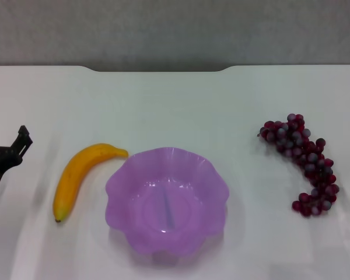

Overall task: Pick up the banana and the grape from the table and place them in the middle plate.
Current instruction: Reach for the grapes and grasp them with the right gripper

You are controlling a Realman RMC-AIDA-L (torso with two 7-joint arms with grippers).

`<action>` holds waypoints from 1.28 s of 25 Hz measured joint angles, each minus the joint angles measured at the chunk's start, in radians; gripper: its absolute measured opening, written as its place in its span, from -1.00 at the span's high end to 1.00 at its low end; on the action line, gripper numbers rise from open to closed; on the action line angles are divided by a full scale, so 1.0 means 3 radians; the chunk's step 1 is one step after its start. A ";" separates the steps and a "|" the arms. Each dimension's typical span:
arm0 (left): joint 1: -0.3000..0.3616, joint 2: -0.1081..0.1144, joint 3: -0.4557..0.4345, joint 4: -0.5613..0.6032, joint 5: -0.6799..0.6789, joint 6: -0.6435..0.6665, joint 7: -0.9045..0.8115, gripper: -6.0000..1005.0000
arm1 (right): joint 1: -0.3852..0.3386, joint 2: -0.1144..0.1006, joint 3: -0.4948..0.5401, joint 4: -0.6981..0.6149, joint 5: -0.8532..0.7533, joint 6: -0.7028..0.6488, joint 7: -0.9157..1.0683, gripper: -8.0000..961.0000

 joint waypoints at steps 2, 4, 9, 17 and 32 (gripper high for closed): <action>0.0017 -0.0006 -0.0003 -0.0008 -0.0005 0.0054 0.0000 -0.77 | 0.0003 0.0002 -0.0001 0.0013 0.0000 -0.0011 0.0000 -0.86; 0.0036 -0.0007 -0.0015 -0.0012 -0.0022 0.0093 0.0000 -0.77 | 0.0012 0.0003 -0.0003 0.0019 -0.0001 -0.0010 0.0002 -0.86; 0.0070 0.0001 -0.0013 0.0004 -0.0048 0.0155 -0.0027 -0.77 | 0.0019 0.0003 0.0000 0.0037 -0.0001 0.0015 0.0011 -0.86; 0.0063 0.0008 -0.0005 -0.0045 -0.0048 -0.0013 -0.0021 -0.77 | 0.0050 -0.0094 -0.0021 0.0323 -0.0045 0.0419 0.0011 -0.86; 0.0025 0.0018 -0.0018 -0.0050 -0.0027 -0.0126 -0.0010 -0.77 | -0.0412 -0.0759 0.1444 0.2548 -0.1016 0.3505 -0.0310 -0.85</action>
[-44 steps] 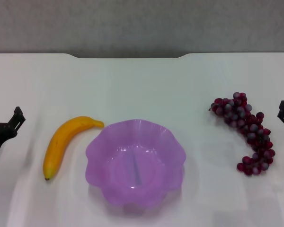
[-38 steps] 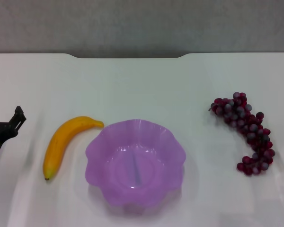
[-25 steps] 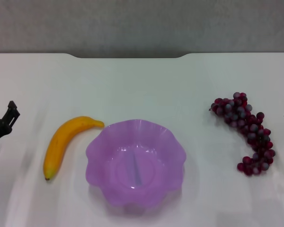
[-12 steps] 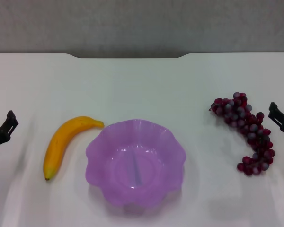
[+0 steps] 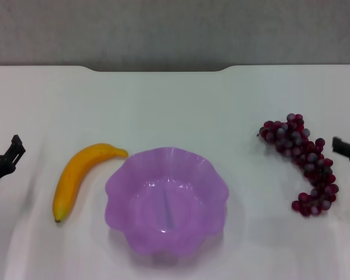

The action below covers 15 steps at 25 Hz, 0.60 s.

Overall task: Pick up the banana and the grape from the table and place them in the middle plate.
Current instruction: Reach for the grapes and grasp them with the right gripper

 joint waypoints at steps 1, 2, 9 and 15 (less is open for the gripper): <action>0.0001 0.0001 0.0000 0.0000 -0.0002 -0.0001 -0.0002 -0.77 | -0.0045 0.0096 0.0255 0.0142 -0.0132 0.0326 -0.0113 -0.84; 0.0000 0.0001 0.0000 0.0001 -0.0004 -0.0001 -0.0002 -0.77 | -0.0071 0.0200 0.0495 0.0283 -0.0240 0.0642 -0.0255 -0.84; -0.0040 -0.0002 0.0019 0.0022 0.0008 -0.0001 0.0001 -0.77 | 0.0074 0.0718 0.1678 0.0459 -0.0384 0.1831 -0.1371 -0.85; -0.0039 -0.0002 0.0021 0.0005 0.0006 -0.0002 -0.0005 -0.77 | 0.0291 0.0705 0.1723 0.0158 -0.0336 0.2024 -0.1403 -0.85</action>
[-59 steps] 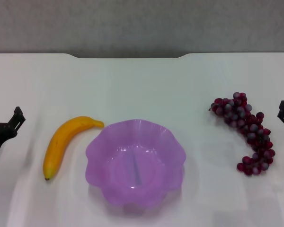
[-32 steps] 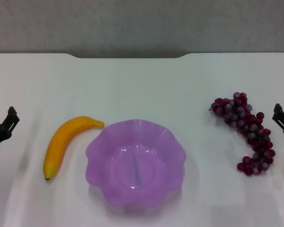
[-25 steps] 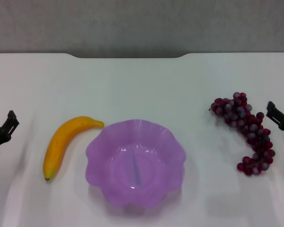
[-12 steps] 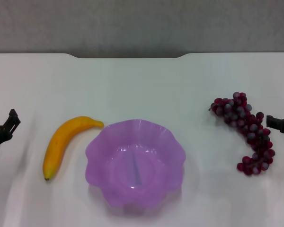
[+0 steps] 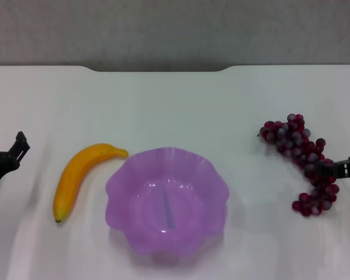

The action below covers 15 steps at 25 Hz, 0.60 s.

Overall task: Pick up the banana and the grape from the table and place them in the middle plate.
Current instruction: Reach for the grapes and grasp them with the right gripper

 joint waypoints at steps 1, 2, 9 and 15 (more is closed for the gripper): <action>0.0003 0.0001 -0.0002 -0.0001 0.0002 0.0000 -0.0004 -0.77 | 0.0026 0.0001 0.0006 -0.0040 0.0000 0.0024 0.0001 -0.85; 0.0006 0.0003 -0.0004 -0.0003 0.0002 0.0000 -0.0009 -0.77 | 0.0059 0.0010 -0.0003 -0.0092 -0.0004 0.0056 0.0005 -0.85; -0.0007 -0.0006 0.0008 0.0004 0.0002 0.0000 0.0006 -0.77 | 0.0069 0.0015 -0.0012 -0.0121 0.0002 0.0074 0.0021 -0.85; -0.0008 -0.0003 0.0012 0.0018 0.0005 0.0003 0.0002 -0.77 | 0.0160 0.0013 0.0026 -0.0288 -0.0018 0.0060 0.0004 -0.85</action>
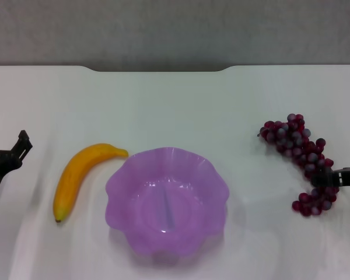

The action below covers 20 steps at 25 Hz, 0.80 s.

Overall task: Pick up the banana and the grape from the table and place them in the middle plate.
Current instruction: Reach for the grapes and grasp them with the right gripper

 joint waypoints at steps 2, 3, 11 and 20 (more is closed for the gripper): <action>0.0008 0.0000 0.0000 0.0000 0.0000 -0.0001 0.0002 -0.77 | 0.0005 0.0004 -0.0016 -0.0016 -0.0003 -0.0015 -0.0003 -0.85; 0.0008 0.0000 -0.0001 0.0001 0.0000 0.0000 0.0001 -0.77 | 0.0006 0.0006 -0.0022 -0.0018 -0.0004 -0.0025 -0.0004 -0.85; -0.0003 -0.0005 -0.0002 0.0007 0.0037 -0.0002 -0.0002 -0.77 | 0.0080 -0.0002 0.0003 -0.0308 -0.0090 -0.0201 -0.0054 -0.85; -0.0001 -0.0006 -0.0002 0.0012 0.0041 0.0002 -0.0010 -0.77 | 0.0128 0.0001 -0.0008 -0.0430 -0.0132 -0.0426 -0.0061 -0.85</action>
